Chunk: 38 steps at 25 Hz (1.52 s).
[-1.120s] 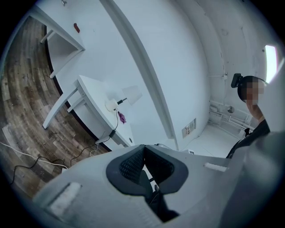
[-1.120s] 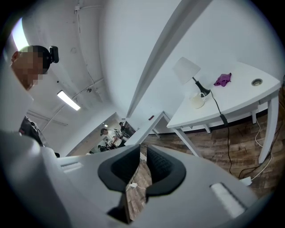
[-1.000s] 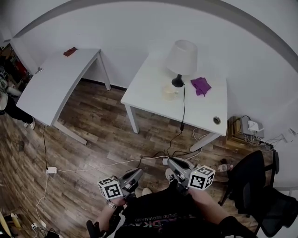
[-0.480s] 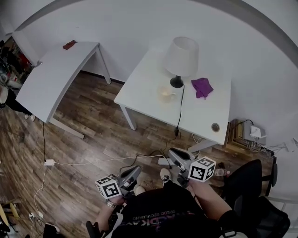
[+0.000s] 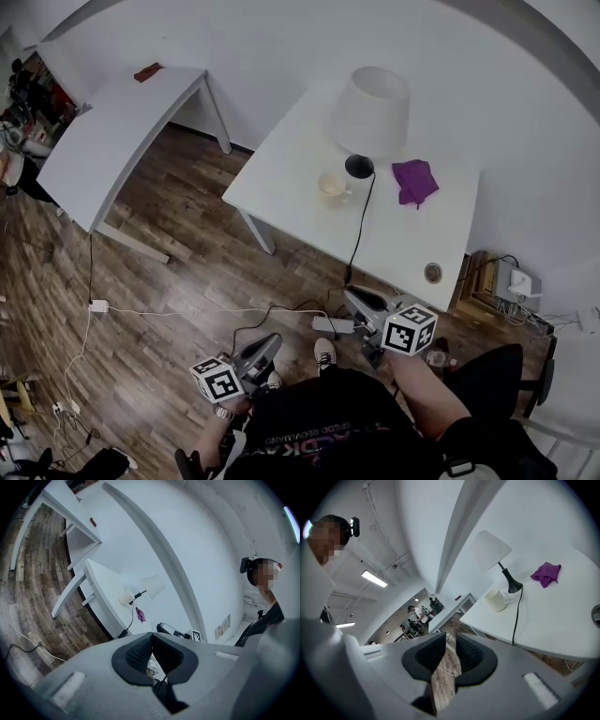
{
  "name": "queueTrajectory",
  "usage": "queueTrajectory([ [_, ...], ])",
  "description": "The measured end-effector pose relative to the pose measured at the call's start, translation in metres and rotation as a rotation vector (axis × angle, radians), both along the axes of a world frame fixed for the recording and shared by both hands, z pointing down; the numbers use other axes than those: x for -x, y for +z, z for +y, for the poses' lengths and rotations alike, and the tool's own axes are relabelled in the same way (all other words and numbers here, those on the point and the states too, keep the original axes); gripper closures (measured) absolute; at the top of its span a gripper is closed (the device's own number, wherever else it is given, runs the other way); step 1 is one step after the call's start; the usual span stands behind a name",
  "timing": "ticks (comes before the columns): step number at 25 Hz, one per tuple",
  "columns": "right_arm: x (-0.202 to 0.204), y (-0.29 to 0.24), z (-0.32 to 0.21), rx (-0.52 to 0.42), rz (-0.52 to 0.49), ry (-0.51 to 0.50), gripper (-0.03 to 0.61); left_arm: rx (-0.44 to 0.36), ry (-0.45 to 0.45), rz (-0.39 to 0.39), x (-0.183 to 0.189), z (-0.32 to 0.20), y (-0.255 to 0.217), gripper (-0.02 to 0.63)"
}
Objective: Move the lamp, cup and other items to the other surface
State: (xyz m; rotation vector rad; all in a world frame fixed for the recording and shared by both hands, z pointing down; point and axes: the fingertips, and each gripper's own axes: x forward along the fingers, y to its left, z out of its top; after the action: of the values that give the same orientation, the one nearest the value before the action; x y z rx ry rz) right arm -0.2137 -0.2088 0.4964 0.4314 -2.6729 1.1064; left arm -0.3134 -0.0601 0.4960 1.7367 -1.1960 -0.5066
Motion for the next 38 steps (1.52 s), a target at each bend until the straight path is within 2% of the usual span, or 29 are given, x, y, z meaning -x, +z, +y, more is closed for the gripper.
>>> queueTrajectory([
  [7, 0.004, 0.013, -0.045, -0.010, 0.021, -0.029, 0.508, 0.037, -0.097, 0.000, 0.000, -0.002, 0.010, 0.617],
  [10, 0.005, 0.018, -0.065, -0.051, 0.051, -0.041, 0.502, 0.048, -0.134, -0.001, -0.001, 0.000, 0.012, 0.617],
  [13, 0.008, 0.023, -0.099, -0.190, 0.150, -0.073, 0.492, 0.055, -0.156, -0.005, -0.001, -0.001, 0.012, 0.617],
  [18, 0.027, 0.045, -0.173, -0.519, 0.407, -0.177, 0.472, 0.077, -0.192, -0.005, 0.001, 0.006, 0.016, 0.617],
  [20, 0.040, 0.052, -0.201, -0.583, 0.468, -0.210, 0.462, 0.084, -0.201, 0.002, -0.001, 0.008, 0.017, 0.617],
  [27, 0.078, 0.086, -0.254, -0.624, 0.595, -0.352, 0.453, 0.106, -0.247, 0.005, -0.003, 0.017, 0.021, 0.617],
  [33, 0.091, 0.115, -0.259, -0.650, 0.685, -0.495, 0.453, 0.123, -0.290, 0.011, -0.005, 0.027, 0.027, 0.617],
  [38, 0.098, 0.125, -0.255, -0.642, 0.699, -0.545, 0.456, 0.131, -0.312, 0.015, -0.004, 0.034, 0.029, 0.617],
])
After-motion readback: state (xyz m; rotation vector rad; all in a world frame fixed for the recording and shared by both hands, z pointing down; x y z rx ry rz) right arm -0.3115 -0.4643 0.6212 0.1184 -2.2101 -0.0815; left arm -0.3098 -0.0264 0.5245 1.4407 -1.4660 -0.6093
